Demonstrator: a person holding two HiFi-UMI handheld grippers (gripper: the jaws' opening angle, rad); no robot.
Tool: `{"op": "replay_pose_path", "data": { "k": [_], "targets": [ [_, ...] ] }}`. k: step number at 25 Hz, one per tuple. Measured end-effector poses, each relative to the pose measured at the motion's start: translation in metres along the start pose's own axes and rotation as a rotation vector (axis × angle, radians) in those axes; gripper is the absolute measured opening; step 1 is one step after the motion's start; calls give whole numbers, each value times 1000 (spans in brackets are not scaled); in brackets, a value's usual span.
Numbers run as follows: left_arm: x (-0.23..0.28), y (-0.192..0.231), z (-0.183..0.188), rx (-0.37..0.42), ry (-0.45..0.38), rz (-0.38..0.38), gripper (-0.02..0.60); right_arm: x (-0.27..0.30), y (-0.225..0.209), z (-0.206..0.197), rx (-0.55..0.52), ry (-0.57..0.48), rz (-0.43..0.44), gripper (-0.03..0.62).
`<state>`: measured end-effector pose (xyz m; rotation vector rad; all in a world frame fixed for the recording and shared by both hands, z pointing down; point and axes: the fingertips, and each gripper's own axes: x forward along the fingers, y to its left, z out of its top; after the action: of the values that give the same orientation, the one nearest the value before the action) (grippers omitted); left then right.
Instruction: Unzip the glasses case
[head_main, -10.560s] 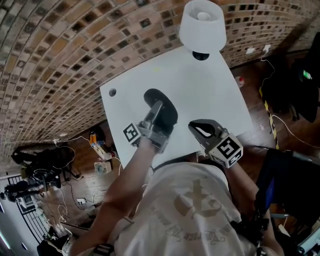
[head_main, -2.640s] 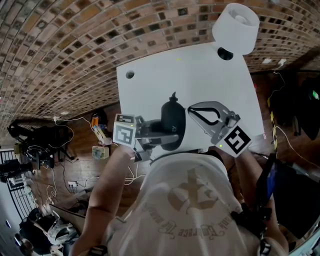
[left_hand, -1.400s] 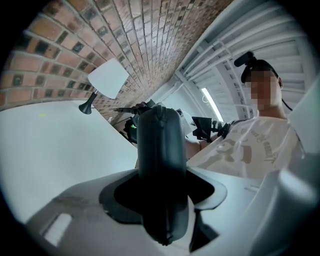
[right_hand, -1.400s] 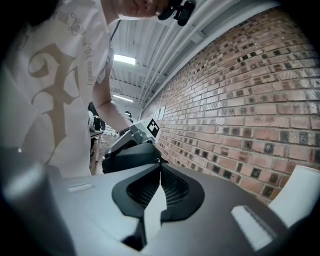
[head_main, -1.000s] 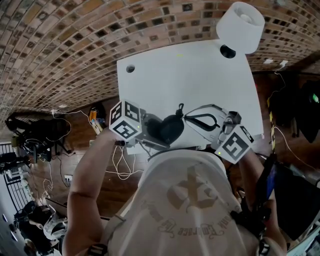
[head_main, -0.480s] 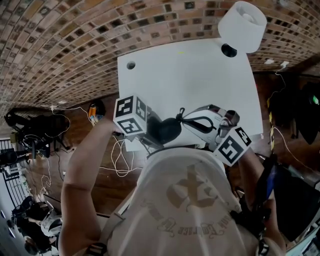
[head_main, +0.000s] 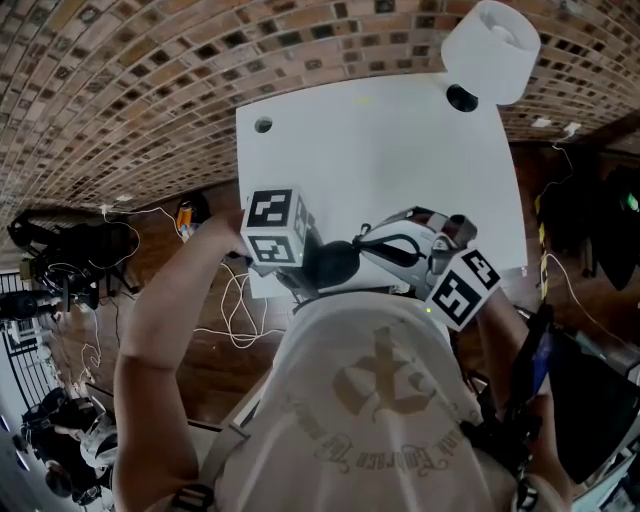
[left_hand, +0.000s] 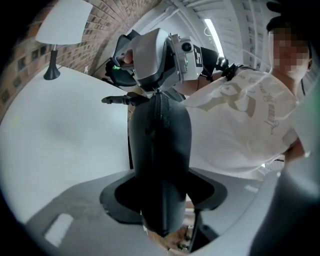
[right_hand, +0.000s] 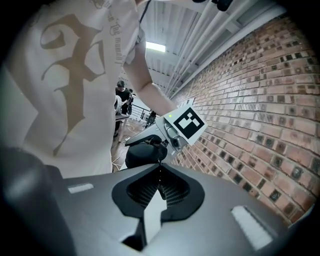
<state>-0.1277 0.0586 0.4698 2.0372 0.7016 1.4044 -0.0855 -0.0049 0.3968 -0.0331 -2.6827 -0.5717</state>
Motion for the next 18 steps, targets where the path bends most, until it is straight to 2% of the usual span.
{"op": "replay_pose_path", "data": {
  "k": [6, 12, 18],
  "targets": [
    [4, 1, -9, 6, 121, -12, 252, 10, 4, -3, -48, 27, 39, 12],
    [8, 3, -13, 23, 153, -23, 253, 17, 3, -3, -53, 48, 44, 12],
    [4, 0, -30, -22, 195, -30, 255, 33, 1, 2, -96, 52, 63, 12]
  ]
}}
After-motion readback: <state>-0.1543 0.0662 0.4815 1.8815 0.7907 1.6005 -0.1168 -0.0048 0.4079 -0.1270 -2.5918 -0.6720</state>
